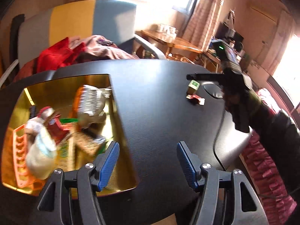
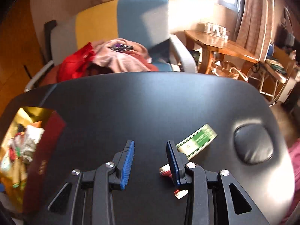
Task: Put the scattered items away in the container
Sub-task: 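Move the right tool to the green essential-oil box and grasp it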
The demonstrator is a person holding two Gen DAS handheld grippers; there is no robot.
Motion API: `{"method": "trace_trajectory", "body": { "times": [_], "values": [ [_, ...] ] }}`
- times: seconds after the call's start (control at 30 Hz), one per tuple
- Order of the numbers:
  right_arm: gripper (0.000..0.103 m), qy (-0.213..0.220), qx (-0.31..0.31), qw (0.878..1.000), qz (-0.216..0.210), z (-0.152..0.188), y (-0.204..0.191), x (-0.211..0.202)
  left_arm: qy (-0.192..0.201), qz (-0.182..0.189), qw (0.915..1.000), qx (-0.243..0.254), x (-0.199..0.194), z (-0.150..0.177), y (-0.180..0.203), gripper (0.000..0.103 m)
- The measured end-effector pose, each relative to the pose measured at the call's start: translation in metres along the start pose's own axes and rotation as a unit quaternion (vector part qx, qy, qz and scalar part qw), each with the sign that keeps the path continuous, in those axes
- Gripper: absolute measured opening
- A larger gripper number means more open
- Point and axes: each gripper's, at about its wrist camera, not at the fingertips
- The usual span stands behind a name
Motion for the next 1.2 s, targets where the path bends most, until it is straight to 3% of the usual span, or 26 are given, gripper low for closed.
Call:
{"method": "trace_trajectory", "body": {
  "times": [0.27, 0.53, 0.83, 0.93, 1.03, 1.1, 1.2],
  "values": [
    [0.038, -0.061, -0.025, 0.997, 0.041, -0.044, 0.038, 0.049, -0.036, 0.019, 0.9985, 0.037, 0.035, -0.025, 0.036, 0.065],
    [0.043, -0.086, -0.061, 0.992, 0.068, -0.028, 0.048, 0.052, -0.053, 0.022, 0.9977, 0.034, 0.055, -0.048, 0.043, 0.065],
    [0.046, -0.101, -0.02, 0.993, 0.049, 0.037, 0.089, 0.038, -0.059, 0.013, 0.9967, 0.054, 0.073, -0.079, 0.063, 0.065],
    [0.046, -0.09, 0.014, 0.996, 0.022, 0.051, 0.103, 0.029, -0.057, 0.014, 0.9964, 0.061, 0.079, -0.089, 0.072, 0.065],
    [0.048, -0.065, 0.033, 0.997, 0.016, 0.046, 0.111, 0.02, -0.058, 0.01, 0.9958, 0.07, 0.087, -0.096, 0.08, 0.065],
    [0.061, -0.049, 0.05, 0.998, -0.005, 0.033, 0.117, 0.019, -0.066, 0.008, 0.995, 0.075, 0.094, -0.102, 0.084, 0.065],
    [0.063, -0.044, 0.059, 0.997, -0.034, 0.013, 0.119, 0.029, -0.069, 0.01, 0.9949, 0.073, 0.099, -0.105, 0.088, 0.065]
  ]
}}
Point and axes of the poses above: each gripper's, at about its wrist camera, not at the fingertips, and x roughly the way its jaws point, y to its right, z to its underside, and after that the axes turned 15 degrees about -y, right-handed
